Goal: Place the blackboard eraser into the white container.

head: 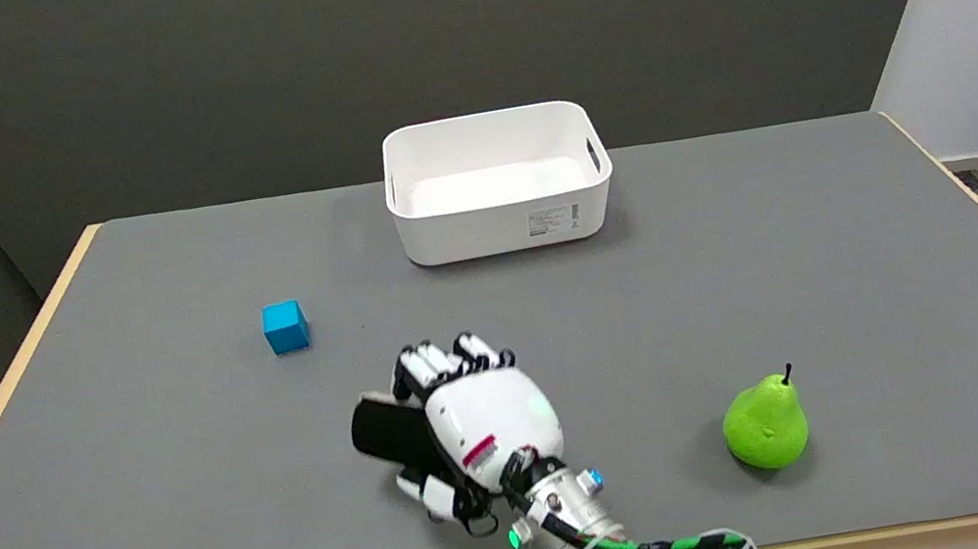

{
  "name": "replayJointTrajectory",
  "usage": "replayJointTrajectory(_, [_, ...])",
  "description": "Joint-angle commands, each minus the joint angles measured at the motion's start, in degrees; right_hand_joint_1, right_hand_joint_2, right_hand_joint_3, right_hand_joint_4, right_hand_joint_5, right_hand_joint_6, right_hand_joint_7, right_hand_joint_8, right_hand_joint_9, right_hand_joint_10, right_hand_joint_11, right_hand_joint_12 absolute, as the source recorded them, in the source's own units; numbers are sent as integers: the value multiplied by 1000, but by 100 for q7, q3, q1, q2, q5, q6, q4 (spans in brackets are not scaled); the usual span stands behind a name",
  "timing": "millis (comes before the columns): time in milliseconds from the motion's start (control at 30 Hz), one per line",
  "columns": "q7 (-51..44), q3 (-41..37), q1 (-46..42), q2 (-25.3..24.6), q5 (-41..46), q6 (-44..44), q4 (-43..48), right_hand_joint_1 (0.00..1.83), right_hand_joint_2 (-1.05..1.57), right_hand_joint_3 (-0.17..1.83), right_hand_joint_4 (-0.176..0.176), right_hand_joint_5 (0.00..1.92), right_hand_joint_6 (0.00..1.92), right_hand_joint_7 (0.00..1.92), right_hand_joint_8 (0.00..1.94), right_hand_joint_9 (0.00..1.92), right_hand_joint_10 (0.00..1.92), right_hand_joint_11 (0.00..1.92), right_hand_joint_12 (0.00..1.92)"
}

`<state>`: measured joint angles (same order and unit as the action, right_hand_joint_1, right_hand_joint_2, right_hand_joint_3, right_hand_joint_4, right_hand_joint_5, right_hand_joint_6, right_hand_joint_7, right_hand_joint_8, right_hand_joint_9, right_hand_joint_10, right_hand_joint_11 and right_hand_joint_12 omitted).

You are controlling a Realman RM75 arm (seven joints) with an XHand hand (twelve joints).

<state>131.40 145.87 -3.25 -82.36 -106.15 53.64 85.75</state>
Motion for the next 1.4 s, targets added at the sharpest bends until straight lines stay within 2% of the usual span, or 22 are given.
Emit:
replayJointTrajectory(33, [8,-902,858,209,-719,-119,343,1106,1368,91,-176,432,1462,554,1941,537,1921,200,1921])
replayJointTrajectory(233, [8,-1337,2192,525,540,-597,-213,1103,1379,77,-176,416,1485,559,1941,546,1921,247,1921])
replayJointTrajectory(367, [13,-1525,3013,589,1321,-956,-1112,1100,1385,71,-176,407,1498,561,1941,549,1921,249,1921])
replayJointTrajectory(567, [16,-1571,4119,547,1704,-1216,-2682,1099,1375,90,-176,410,1499,563,1941,548,1921,227,1921])
replayJointTrajectory(667, [16,-1579,4443,536,1868,-1259,-3060,1100,1368,101,-176,415,1496,563,1941,545,1921,214,1921])
replayJointTrajectory(1100, [16,-2037,5333,615,2029,-1319,-4508,1104,1373,97,-176,404,1524,555,1941,538,1921,187,1921])
replayJointTrajectory(1267, [16,-2002,4922,938,2359,-1462,-4074,1104,1368,107,-176,409,1524,552,1941,528,1921,148,1921])
replayJointTrajectory(1333, [16,-2044,4665,1014,2362,-1566,-3769,1107,1382,67,-176,425,1504,542,1941,394,1921,14,1921])
replayJointTrajectory(1400, [16,-2104,4424,1120,2362,-1835,-3495,868,1063,704,-162,188,1093,171,1783,250,1921,-1,1921])
